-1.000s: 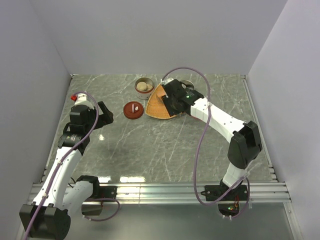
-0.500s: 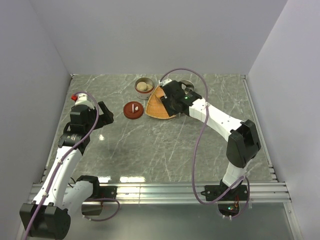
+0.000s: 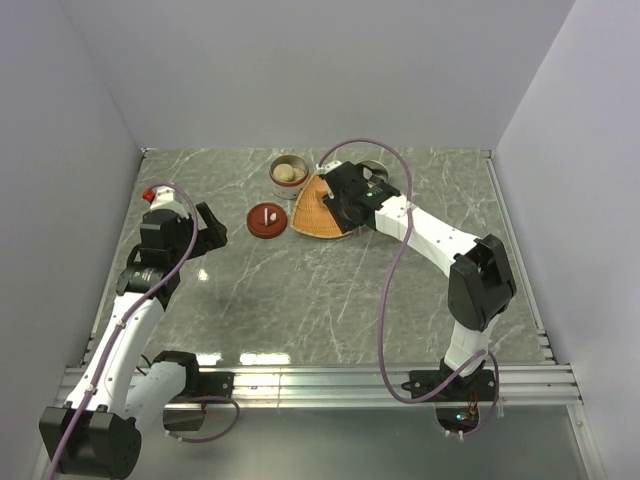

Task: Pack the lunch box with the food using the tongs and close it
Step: Pick up the food using the clamp, then place the food into the lunch box

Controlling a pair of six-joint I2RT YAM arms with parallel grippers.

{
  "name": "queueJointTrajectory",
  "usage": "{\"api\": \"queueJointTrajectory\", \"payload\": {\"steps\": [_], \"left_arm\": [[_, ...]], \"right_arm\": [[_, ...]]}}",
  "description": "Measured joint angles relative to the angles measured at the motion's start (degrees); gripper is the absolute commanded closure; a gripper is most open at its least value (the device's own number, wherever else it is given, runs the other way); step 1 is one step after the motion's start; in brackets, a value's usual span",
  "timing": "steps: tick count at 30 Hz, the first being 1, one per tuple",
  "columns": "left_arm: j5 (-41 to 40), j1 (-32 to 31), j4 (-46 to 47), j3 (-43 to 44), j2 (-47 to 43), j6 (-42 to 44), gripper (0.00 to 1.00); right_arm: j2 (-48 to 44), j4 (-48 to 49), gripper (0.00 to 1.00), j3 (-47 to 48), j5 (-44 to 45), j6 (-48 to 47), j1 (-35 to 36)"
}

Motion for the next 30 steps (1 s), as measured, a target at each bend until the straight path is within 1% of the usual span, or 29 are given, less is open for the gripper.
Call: {"api": "queueJointTrajectory", "payload": {"steps": [2,5,11,16,20,30], "left_arm": [[0.0,0.0,0.0,0.0,0.0,0.0,0.01],[0.0,0.0,0.0,0.0,0.0,0.0,0.01],[0.0,0.0,0.0,0.0,0.0,0.0,0.0],[0.0,0.0,0.0,0.0,0.0,0.0,0.0],[0.0,0.0,0.0,0.0,0.0,0.0,0.01],[0.0,0.0,0.0,0.0,0.0,0.0,0.0]], "right_arm": [[0.0,0.0,0.78,0.0,-0.1,-0.1,0.0],[0.0,-0.1,0.79,0.1,-0.1,-0.4,0.0],[0.0,-1.5,0.8,2.3,0.0,-0.4,-0.2],[0.0,-3.9,0.8,7.9,0.3,-0.4,-1.4],[-0.2,-4.4,0.8,12.0,0.5,-0.4,-3.7],[-0.3,-6.6,0.8,12.5,0.9,-0.2,-12.5]]}}
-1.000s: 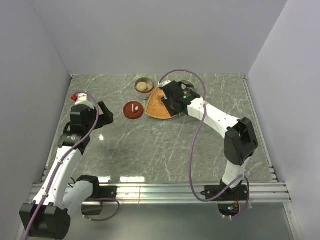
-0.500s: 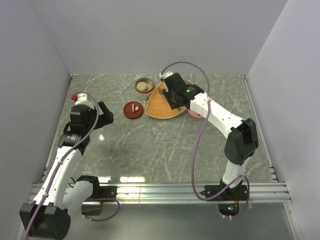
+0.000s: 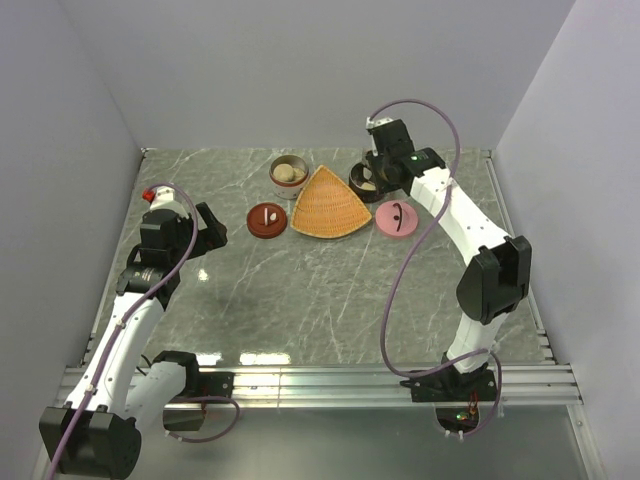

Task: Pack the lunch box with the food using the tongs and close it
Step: Place the food into the lunch box

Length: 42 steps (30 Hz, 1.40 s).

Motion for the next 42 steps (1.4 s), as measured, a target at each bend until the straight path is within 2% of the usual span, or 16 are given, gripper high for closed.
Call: {"api": "queueJointTrajectory", "payload": {"steps": [13,20,26,30,33,42], "left_arm": [[0.0,0.0,0.0,0.0,0.0,0.0,0.01],[0.0,0.0,0.0,0.0,0.0,0.0,0.01],[0.0,0.0,0.0,0.0,0.0,0.0,0.01],[0.0,0.0,0.0,0.0,0.0,0.0,0.01],[0.0,0.0,0.0,0.0,0.0,0.0,0.01],[0.0,0.0,0.0,0.0,0.0,0.0,0.01]], "right_arm": [[0.0,-0.2,0.79,-0.5,-0.9,0.6,-1.9],[-0.6,-0.3,0.79,-5.2,-1.9,1.3,-1.9],[-2.3,0.2,0.73,-7.7,-2.7,1.5,-1.9],[-2.8,0.4,0.63,-7.7,-3.4,1.5,-1.9],[-2.9,0.4,0.59,-7.7,-3.6,1.6,-1.9],[-3.1,0.5,0.56,-7.4,-3.7,2.2,-1.9]]}}
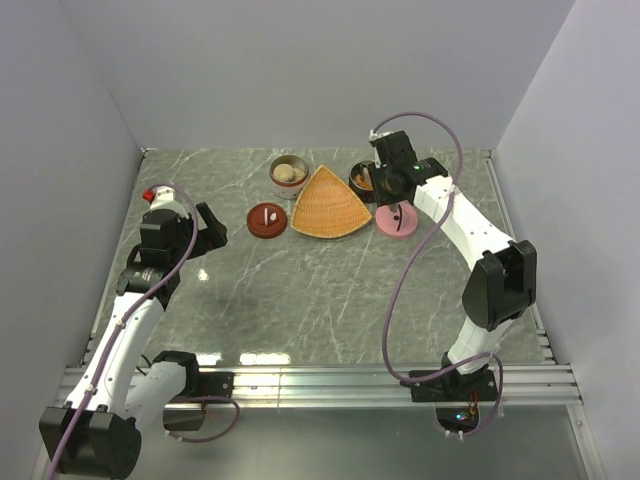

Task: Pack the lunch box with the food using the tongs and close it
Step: Place the food into the lunch box, then put down the clamp

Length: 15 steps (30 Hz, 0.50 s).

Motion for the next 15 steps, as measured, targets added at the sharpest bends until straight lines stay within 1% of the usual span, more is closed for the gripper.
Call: {"api": "queueJointTrajectory", "payload": {"steps": [9,15], "left_arm": [[0.0,0.0,0.0,0.0,0.0,0.0,0.01],[0.0,0.0,0.0,0.0,0.0,0.0,0.01]], "right_arm": [[-2.6,0.6,0.55,0.6,0.1,1.4,0.0],[-4.3,1.0,0.55,2.1,2.4,1.3,-0.1]]}}
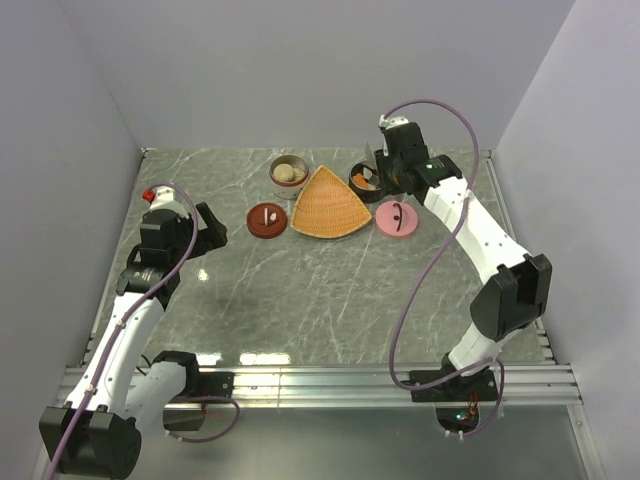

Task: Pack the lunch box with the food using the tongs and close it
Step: Put down the clamp

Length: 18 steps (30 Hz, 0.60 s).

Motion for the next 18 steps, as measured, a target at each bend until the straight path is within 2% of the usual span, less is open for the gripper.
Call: {"api": "queueJointTrajectory", "payload": {"steps": [8,18], "left_arm": [[0.0,0.0,0.0,0.0,0.0,0.0,0.01],[0.0,0.0,0.1,-0.1,0.0,-0.4,0.01]], "right_arm": [[-6.4,0.4,0.55,-5.7,3.3,-1.7,-4.3],[-15.6,3.6,0.54,-20.8,4.2,-4.2,-13.6]]}}
